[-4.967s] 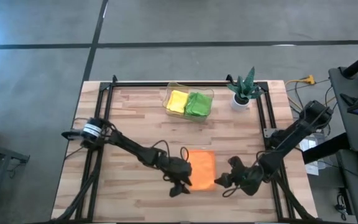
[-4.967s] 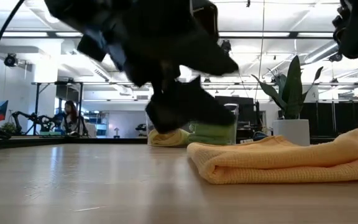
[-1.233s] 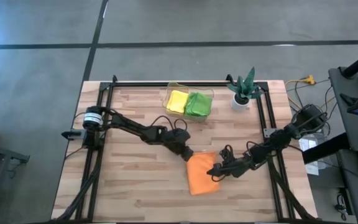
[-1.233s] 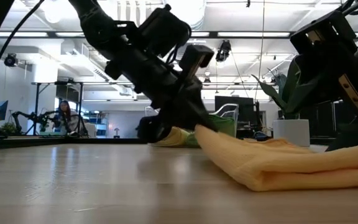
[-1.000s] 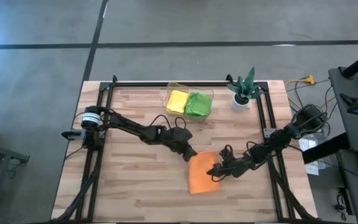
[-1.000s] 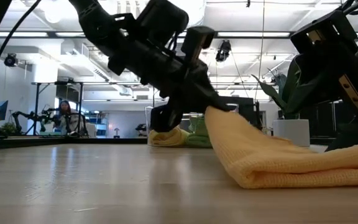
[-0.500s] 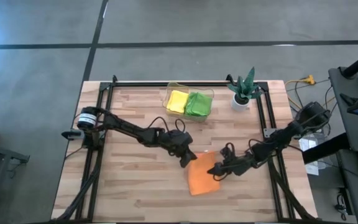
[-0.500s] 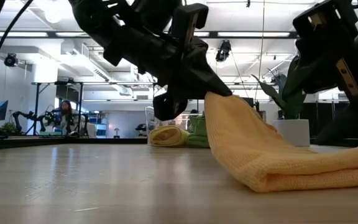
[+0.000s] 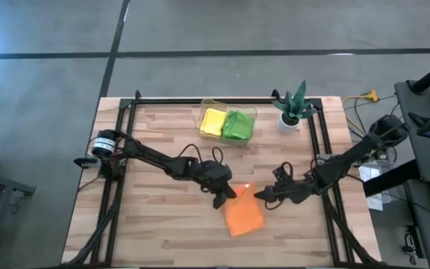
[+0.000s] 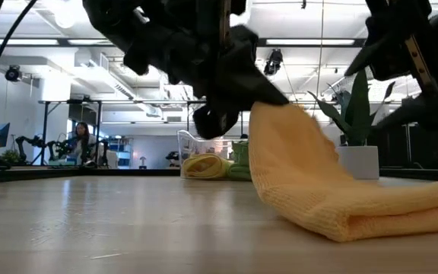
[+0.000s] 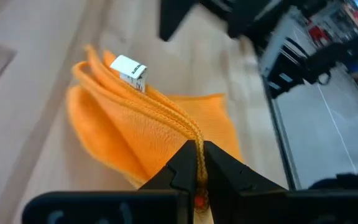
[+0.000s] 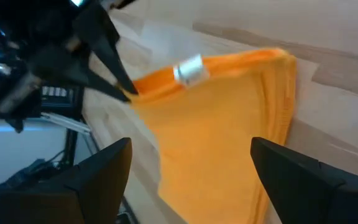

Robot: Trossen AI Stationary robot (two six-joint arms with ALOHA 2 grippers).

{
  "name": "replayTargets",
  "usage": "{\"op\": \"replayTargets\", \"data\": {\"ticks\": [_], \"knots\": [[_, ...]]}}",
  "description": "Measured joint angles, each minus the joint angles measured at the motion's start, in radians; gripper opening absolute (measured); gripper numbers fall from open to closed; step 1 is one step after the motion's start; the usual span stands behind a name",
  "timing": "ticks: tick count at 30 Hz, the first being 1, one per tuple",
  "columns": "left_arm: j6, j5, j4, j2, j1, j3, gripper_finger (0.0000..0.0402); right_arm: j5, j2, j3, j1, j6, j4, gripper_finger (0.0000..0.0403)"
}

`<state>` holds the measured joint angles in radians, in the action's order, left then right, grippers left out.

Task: Fold microfiber towels
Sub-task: Fold the orange microfiber towel

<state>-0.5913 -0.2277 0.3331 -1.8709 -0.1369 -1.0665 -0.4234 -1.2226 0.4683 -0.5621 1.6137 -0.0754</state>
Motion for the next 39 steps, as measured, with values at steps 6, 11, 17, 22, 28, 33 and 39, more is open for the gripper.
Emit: {"op": "replayTargets", "data": {"ticks": [6,11,17,22,28,33,39], "knots": [[0.142,-0.029,-0.003,0.000,-0.027,-0.053,0.0011,-0.006,0.052,0.001,-0.011,-0.021,-0.018,0.0324],[0.208,-0.050,-0.005,0.000,-0.042,-0.082,0.0011,-0.006,0.057,0.010,-0.065,-0.041,-0.016,0.0324],[0.213,-0.082,-0.038,-0.005,-0.053,-0.083,0.0011,-0.011,0.056,0.018,-0.126,-0.024,-0.018,0.0324],[0.223,-0.102,-0.037,-0.007,-0.075,-0.082,0.0011,-0.060,0.057,0.033,-0.162,-0.017,-0.018,0.0324],[0.232,-0.105,-0.035,-0.007,-0.098,-0.081,0.0011,-0.101,0.057,0.052,-0.171,-0.025,-0.018,0.0324],[0.219,-0.108,-0.029,-0.032,-0.121,-0.084,0.0011,-0.102,0.055,0.062,-0.173,-0.024,-0.018,0.0324],[0.152,-0.099,-0.041,-0.081,-0.120,-0.090,0.0011,-0.095,0.055,0.064,-0.190,-0.043,-0.096,0.0324]]}}
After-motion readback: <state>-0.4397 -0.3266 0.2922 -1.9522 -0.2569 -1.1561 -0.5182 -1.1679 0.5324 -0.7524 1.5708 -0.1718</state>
